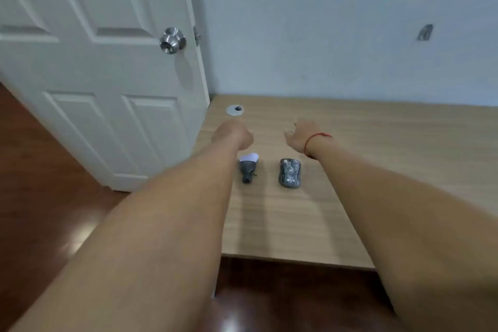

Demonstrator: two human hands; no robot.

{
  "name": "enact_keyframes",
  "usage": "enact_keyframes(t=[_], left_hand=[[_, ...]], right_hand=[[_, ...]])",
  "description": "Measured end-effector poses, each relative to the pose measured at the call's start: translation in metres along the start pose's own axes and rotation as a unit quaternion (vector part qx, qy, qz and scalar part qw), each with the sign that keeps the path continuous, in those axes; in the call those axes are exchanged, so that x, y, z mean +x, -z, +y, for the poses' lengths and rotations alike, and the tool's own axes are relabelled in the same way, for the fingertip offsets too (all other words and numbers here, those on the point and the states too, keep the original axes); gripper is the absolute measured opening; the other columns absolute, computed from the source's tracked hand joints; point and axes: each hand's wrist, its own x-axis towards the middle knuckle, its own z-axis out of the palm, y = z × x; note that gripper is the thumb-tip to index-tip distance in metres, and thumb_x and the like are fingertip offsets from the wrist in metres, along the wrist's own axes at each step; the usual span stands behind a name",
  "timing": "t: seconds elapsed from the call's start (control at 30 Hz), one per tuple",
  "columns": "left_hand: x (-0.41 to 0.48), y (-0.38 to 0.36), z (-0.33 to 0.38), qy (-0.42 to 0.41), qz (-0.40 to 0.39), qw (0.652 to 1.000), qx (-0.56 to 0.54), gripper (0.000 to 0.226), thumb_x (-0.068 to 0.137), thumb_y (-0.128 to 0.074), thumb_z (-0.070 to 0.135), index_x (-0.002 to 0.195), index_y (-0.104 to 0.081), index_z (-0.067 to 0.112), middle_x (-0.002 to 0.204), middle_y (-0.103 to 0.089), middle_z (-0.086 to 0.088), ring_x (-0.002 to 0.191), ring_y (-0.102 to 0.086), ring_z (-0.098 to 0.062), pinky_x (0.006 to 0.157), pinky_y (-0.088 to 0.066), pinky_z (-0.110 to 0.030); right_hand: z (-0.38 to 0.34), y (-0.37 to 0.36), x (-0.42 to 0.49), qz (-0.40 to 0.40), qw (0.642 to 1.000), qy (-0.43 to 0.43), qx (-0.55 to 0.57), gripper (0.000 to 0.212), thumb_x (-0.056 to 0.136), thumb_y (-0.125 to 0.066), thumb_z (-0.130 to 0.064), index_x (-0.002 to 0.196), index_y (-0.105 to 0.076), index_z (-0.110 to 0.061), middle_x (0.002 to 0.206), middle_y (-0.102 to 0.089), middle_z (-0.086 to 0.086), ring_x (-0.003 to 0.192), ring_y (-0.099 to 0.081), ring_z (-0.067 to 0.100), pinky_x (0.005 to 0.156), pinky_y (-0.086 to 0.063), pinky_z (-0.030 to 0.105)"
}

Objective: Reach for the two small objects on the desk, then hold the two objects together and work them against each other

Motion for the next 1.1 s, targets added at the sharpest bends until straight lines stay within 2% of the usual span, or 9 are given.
enact_keyframes(t=[0.1,0.23,0.3,0.47,0.57,0.63,0.83,0.93,1.1], left_hand=[[0.006,-0.044,-0.015,0.024,-0.017,0.999,0.016,0.043,0.097,-0.047,0.034,0.131,-0.050,0.008,0.132,-0.056,-0.009,0.112,-0.056,-0.030,0.079,-0.039,-0.031],[0.020,-0.100,-0.037,0.033,0.000,0.999,0.001,0.055,0.093,-0.048,0.049,0.129,-0.053,0.008,0.135,-0.055,-0.009,0.120,-0.055,-0.030,0.086,-0.042,-0.030],[0.028,-0.121,-0.044,0.024,0.024,0.999,-0.008,0.057,0.090,-0.052,0.052,0.125,-0.055,0.008,0.130,-0.058,-0.010,0.118,-0.056,-0.030,0.089,-0.045,-0.031],[0.042,-0.161,-0.056,-0.019,0.116,0.993,-0.022,0.054,0.087,-0.059,0.050,0.119,-0.055,0.007,0.125,-0.061,-0.013,0.116,-0.057,-0.033,0.089,-0.047,-0.036],[0.036,-0.173,-0.060,-0.027,0.173,0.983,-0.052,0.045,0.091,-0.057,0.044,0.114,-0.056,0.005,0.123,-0.061,-0.015,0.116,-0.056,-0.035,0.086,-0.046,-0.038],[0.027,-0.178,-0.063,-0.038,0.213,0.971,-0.099,0.037,0.092,-0.056,0.038,0.110,-0.056,0.005,0.119,-0.061,-0.013,0.114,-0.056,-0.034,0.079,-0.043,-0.036],[0.001,-0.190,-0.073,-0.092,0.301,0.880,-0.356,0.022,0.084,-0.066,0.026,0.094,-0.063,0.007,0.098,-0.066,-0.011,0.095,-0.063,-0.029,0.077,-0.047,-0.031],[-0.005,-0.188,-0.071,-0.104,0.345,0.844,-0.397,0.027,0.081,-0.069,0.030,0.095,-0.065,0.008,0.094,-0.055,-0.004,0.095,-0.061,-0.028,0.082,-0.053,-0.041],[0.000,-0.187,-0.064,-0.113,0.379,0.795,-0.459,0.021,0.086,-0.065,0.025,0.089,-0.067,0.004,0.087,-0.072,-0.009,0.089,-0.068,-0.026,0.087,-0.054,-0.036]], right_hand=[[0.022,-0.036,0.002,0.007,1.000,-0.020,-0.019,0.055,0.091,-0.052,-0.044,0.123,-0.056,0.000,0.132,-0.057,0.021,0.122,-0.053,0.038,0.098,-0.045,0.040],[0.048,-0.081,0.002,0.010,0.998,-0.054,-0.037,0.065,0.070,-0.056,-0.074,0.086,-0.060,-0.011,0.111,-0.064,0.013,0.110,-0.060,0.033,0.081,-0.047,0.036],[0.056,-0.096,0.006,0.036,0.997,-0.051,-0.035,0.064,0.065,-0.060,-0.075,0.076,-0.053,-0.012,0.105,-0.066,0.011,0.104,-0.062,0.031,0.073,-0.042,0.033],[0.065,-0.122,0.011,0.109,0.994,-0.007,-0.019,0.041,0.073,-0.065,-0.052,0.084,-0.055,-0.014,0.109,-0.066,0.012,0.102,-0.061,0.032,0.070,-0.038,0.031],[0.073,-0.141,0.002,0.133,0.991,0.020,0.008,0.053,0.073,-0.058,-0.057,0.102,-0.067,-0.013,0.110,-0.066,0.010,0.103,-0.061,0.033,0.073,-0.042,0.031],[0.075,-0.152,-0.010,0.160,0.985,0.045,0.047,0.055,0.073,-0.059,-0.058,0.102,-0.067,-0.012,0.107,-0.068,0.012,0.100,-0.061,0.035,0.076,-0.046,0.034],[0.079,-0.178,-0.036,0.194,0.972,0.073,0.109,0.063,0.071,-0.063,-0.062,0.109,-0.060,-0.012,0.114,-0.064,0.010,0.110,-0.058,0.032,0.095,-0.048,0.042],[0.079,-0.181,-0.034,0.186,0.974,0.078,0.098,0.064,0.072,-0.061,-0.062,0.114,-0.057,-0.014,0.117,-0.063,0.008,0.111,-0.057,0.030,0.097,-0.047,0.044],[0.079,-0.182,-0.029,0.190,0.975,0.085,0.079,0.063,0.074,-0.059,-0.063,0.114,-0.056,-0.015,0.117,-0.063,0.007,0.111,-0.057,0.029,0.097,-0.045,0.042]])
